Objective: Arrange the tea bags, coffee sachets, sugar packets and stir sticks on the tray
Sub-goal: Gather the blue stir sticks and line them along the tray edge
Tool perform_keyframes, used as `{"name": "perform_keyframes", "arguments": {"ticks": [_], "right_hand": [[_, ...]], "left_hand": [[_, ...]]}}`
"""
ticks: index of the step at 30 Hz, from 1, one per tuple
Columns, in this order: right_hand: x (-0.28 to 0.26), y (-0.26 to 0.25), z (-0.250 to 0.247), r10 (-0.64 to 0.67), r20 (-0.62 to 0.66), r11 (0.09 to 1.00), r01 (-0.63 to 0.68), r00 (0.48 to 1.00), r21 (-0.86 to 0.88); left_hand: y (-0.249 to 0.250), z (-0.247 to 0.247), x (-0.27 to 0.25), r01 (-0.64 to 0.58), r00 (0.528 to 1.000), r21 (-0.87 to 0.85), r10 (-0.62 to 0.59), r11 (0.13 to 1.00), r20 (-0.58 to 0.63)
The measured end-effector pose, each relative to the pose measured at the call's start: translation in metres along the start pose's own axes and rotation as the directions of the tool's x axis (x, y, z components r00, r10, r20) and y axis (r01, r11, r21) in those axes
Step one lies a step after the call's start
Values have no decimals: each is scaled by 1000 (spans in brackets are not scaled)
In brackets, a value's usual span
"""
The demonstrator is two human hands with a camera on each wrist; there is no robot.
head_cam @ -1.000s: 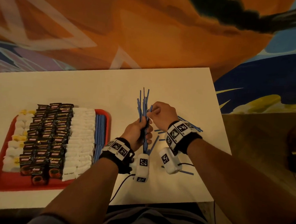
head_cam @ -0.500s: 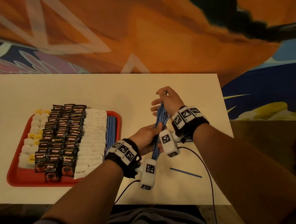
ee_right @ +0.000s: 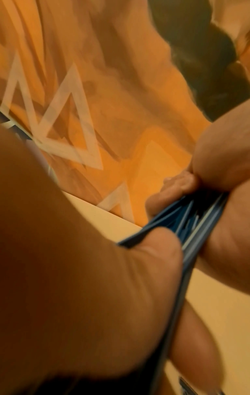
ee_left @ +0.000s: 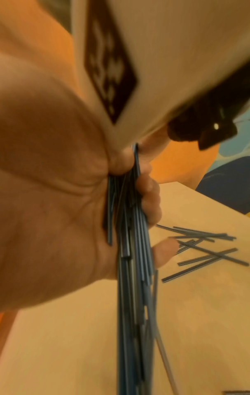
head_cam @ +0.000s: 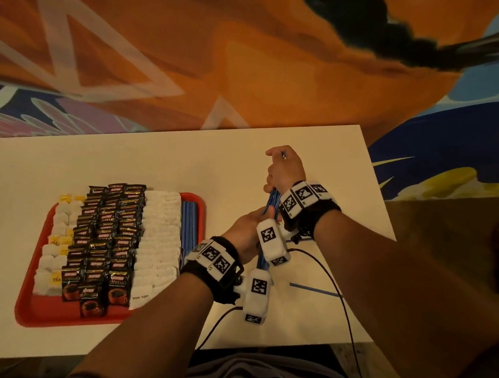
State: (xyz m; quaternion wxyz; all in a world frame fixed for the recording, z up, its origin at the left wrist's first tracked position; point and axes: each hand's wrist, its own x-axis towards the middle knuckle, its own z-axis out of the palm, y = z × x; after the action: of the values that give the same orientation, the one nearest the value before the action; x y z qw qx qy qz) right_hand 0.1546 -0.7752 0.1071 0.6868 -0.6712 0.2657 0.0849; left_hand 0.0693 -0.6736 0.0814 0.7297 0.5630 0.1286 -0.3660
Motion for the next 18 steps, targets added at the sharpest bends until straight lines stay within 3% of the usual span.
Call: {"name": "perform_keyframes", "arguments": {"ticks": [3, 6, 10, 18], "right_hand": [[-2, 0, -4, -12, 42, 994, 7, 999, 107], [-5, 1, -6, -16, 79, 987, 3, 997, 163], [-3, 5, -9, -72, 39, 992, 67, 997, 104], [4, 2, -16, -115, 28, 966, 105, 993, 236]], "left_hand": [[-2, -4, 8, -76, 995, 212, 87, 974, -42], [-1, -6, 14, -109, 989, 312, 135, 944, -62], [-4, -5, 18, -157, 986, 300, 167, 941, -9], [2, 4, 26, -167, 975, 330, 206, 929, -88]]}}
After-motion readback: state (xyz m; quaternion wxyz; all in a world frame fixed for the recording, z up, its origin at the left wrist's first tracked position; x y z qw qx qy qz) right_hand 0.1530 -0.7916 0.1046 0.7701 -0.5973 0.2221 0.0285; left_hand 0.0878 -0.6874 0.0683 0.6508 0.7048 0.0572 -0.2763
